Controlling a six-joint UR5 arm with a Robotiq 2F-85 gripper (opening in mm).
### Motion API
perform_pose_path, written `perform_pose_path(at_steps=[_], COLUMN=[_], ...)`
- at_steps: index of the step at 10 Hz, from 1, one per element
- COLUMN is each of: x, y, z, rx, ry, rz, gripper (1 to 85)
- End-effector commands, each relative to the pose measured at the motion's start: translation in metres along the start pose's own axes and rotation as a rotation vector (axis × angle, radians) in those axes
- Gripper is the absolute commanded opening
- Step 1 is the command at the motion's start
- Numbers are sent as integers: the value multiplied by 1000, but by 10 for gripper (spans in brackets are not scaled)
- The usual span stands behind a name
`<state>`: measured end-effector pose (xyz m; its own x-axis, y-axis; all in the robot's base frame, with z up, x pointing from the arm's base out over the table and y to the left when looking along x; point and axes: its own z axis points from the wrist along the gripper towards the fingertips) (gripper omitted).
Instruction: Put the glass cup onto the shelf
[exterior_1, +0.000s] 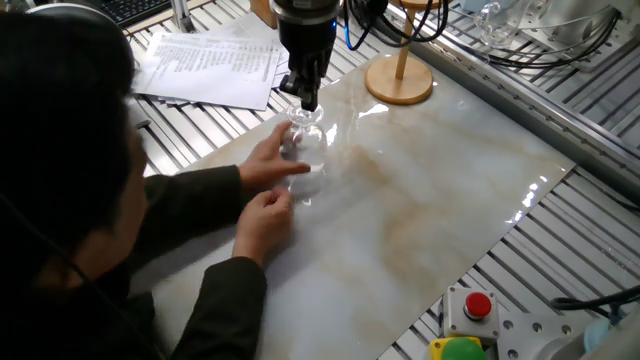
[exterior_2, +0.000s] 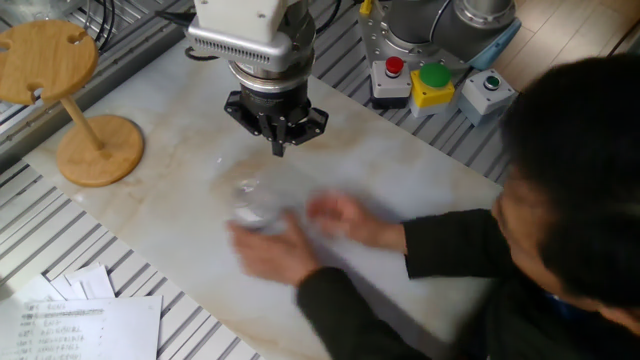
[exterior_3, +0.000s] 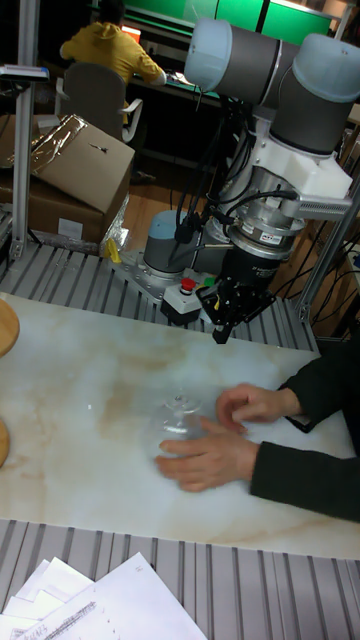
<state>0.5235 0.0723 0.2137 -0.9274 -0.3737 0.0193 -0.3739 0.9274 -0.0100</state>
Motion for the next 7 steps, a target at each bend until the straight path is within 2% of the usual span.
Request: perform_pose_path(at_steps=[1,2,4,5,6,7], x=[-1,-1,-6,-14,-26,-42], y=[2,-4,-9,-21,-23,-20], z=[-1,-1,-2,-6,-11,-14], rx=[-10,12,20,22,-27,-75], ry=[0,-2,-11,-14,-36,-91], rz=[39,16,-45,-92,-188,-235], gripper=[20,20,20,53,313,787])
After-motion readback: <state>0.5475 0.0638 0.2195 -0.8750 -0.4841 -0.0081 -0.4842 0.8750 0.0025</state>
